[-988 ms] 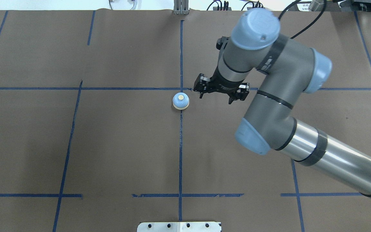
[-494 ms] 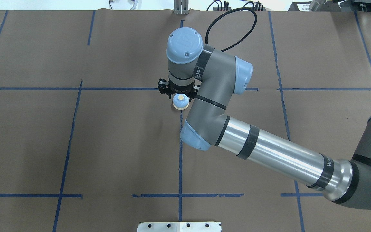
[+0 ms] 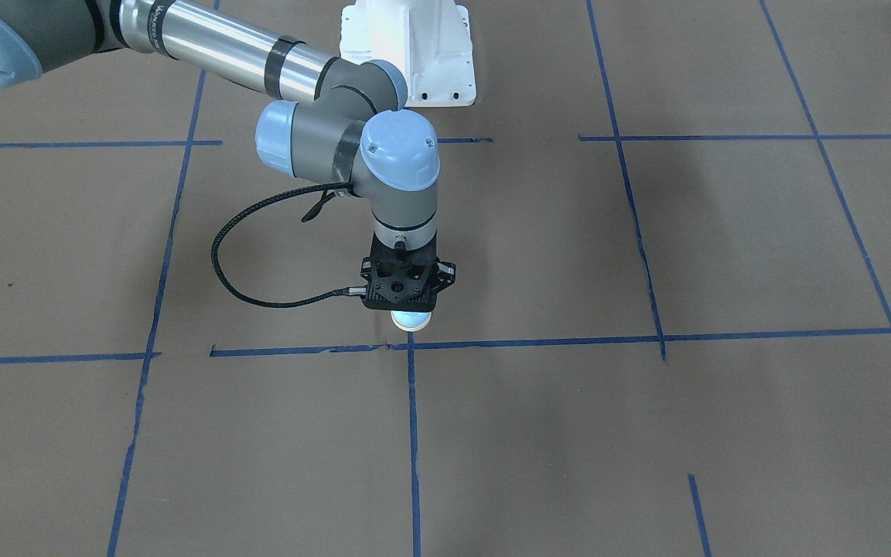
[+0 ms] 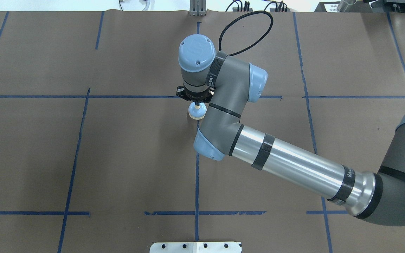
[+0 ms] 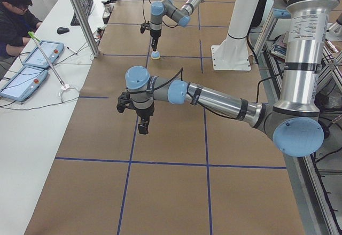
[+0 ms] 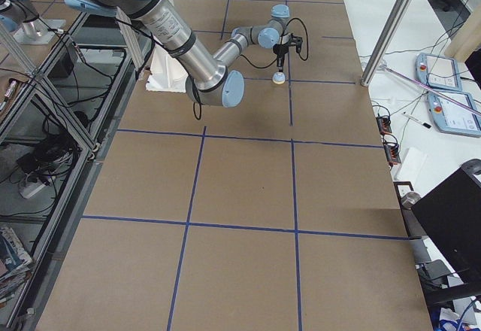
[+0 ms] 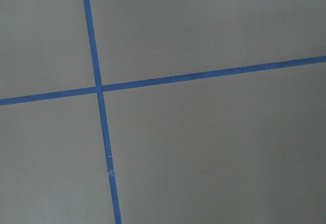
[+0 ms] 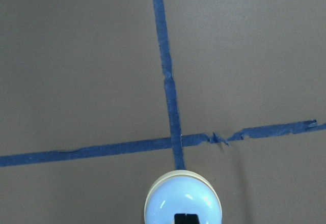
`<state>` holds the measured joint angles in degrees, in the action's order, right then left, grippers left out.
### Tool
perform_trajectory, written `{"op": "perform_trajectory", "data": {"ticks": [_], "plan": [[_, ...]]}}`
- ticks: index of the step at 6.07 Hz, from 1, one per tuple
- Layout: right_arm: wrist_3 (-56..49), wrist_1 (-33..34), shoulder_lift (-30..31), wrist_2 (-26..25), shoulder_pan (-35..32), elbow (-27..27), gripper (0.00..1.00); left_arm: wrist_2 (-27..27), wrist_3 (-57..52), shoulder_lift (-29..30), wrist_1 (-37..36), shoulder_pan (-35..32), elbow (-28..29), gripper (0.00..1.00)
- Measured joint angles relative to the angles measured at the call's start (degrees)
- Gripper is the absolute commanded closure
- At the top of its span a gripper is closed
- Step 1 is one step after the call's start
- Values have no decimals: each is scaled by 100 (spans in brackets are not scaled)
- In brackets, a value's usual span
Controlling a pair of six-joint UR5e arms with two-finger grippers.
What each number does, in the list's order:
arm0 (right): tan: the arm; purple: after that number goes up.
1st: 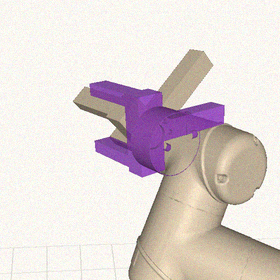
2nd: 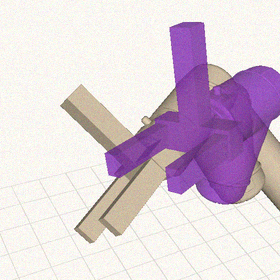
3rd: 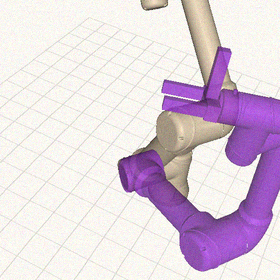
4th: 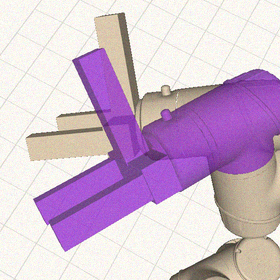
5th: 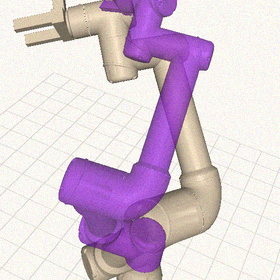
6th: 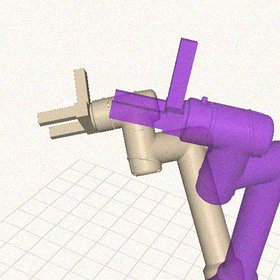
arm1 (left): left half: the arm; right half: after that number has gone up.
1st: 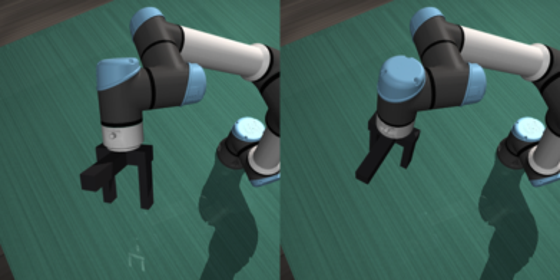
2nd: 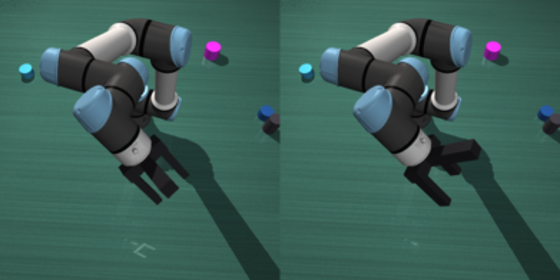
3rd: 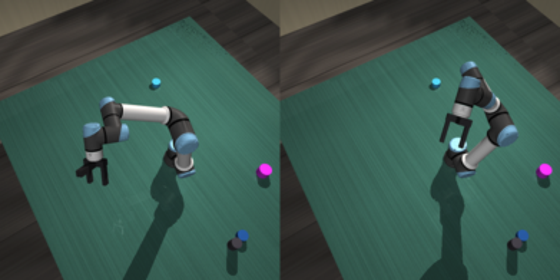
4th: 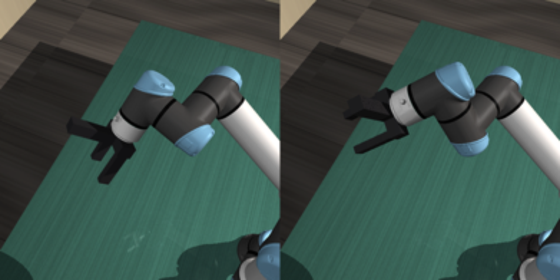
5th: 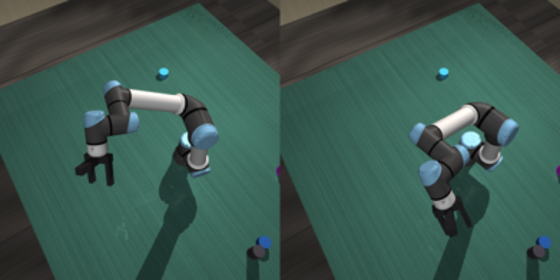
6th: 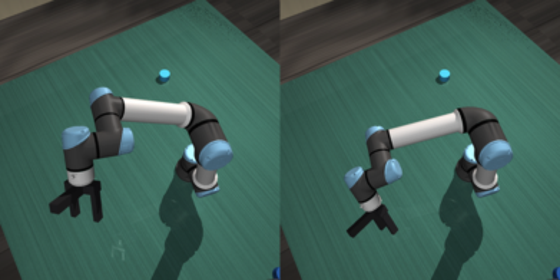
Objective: Place and press bell with both arms
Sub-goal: 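Press down on the bell's top with the right gripper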
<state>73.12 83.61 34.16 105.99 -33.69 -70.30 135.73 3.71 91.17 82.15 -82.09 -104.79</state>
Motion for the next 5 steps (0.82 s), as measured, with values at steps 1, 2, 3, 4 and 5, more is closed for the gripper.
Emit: {"op": "perform_trajectory", "data": {"ticks": [1,2,3,4,5], "plan": [[-6,-2,5,-6,6,17,98,4,4,-7,2,0,1,0],[-5,-2,6,-10,19,53,98,6,6,-10,2,0,6,0],[-2,-2,2,-18,44,124,98,6,6,-11,2,0,9,0],[-3,-5,-15,-22,61,179,97,6,7,-11,2,0,11,0],[-4,6,-48,-2,63,195,94,6,7,-15,0,0,11,0]]}}
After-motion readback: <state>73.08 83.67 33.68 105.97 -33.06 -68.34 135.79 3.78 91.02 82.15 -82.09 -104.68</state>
